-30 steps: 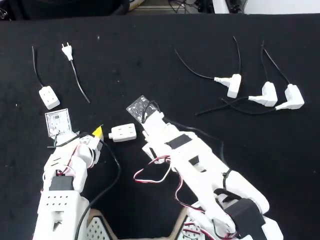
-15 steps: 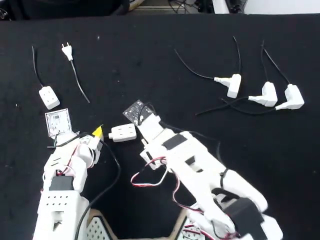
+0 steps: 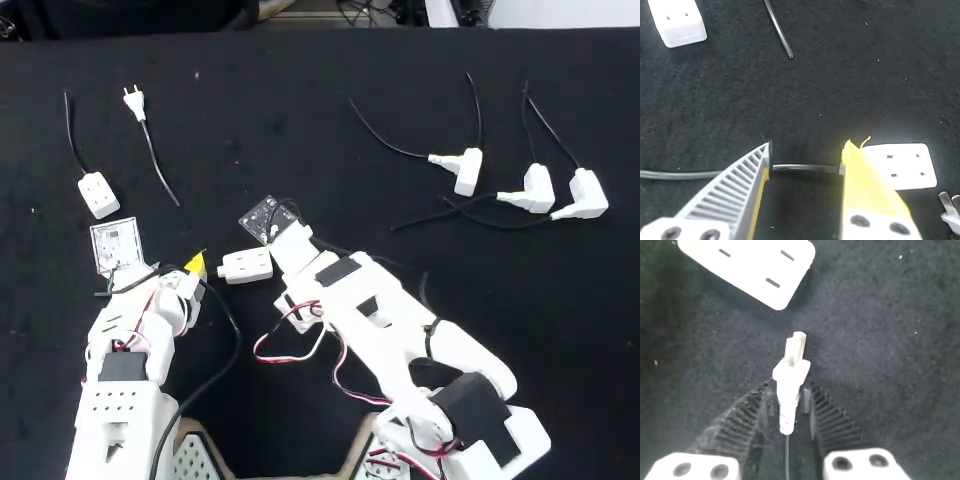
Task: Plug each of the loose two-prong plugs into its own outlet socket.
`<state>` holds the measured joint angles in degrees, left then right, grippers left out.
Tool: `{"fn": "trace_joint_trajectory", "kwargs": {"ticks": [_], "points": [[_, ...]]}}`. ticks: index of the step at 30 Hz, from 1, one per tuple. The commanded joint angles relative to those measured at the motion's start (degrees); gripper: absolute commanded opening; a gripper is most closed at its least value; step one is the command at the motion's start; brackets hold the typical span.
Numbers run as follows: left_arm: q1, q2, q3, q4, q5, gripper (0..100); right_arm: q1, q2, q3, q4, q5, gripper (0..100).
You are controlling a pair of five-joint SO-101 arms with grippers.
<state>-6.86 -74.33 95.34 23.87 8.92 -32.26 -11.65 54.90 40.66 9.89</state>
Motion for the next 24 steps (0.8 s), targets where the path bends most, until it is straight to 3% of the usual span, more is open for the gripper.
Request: {"fn": "trace_joint_trajectory", "kwargs": {"ticks": [1,11,17,24], "points": [[0.7,-0.5,-2.0,-0.6,0.4,24,-0.4,0.2,-3.0,-2.0,-0.3,1.6],[0.7,-0.5,-1.9,-0.6,0.4,24,-1.1,-11.5,1.9,-0.2,-0.3,1.0],[0.7,-0.5,-2.0,-0.9,0.4,24,-6.8,-22.4,10.9,-7.2,-0.4,1.1],[0.7,-0.5,-3.1,-0.6,0.4,24,-14.6,-21.1,16.1,-18.9,-0.7,1.1]]}}
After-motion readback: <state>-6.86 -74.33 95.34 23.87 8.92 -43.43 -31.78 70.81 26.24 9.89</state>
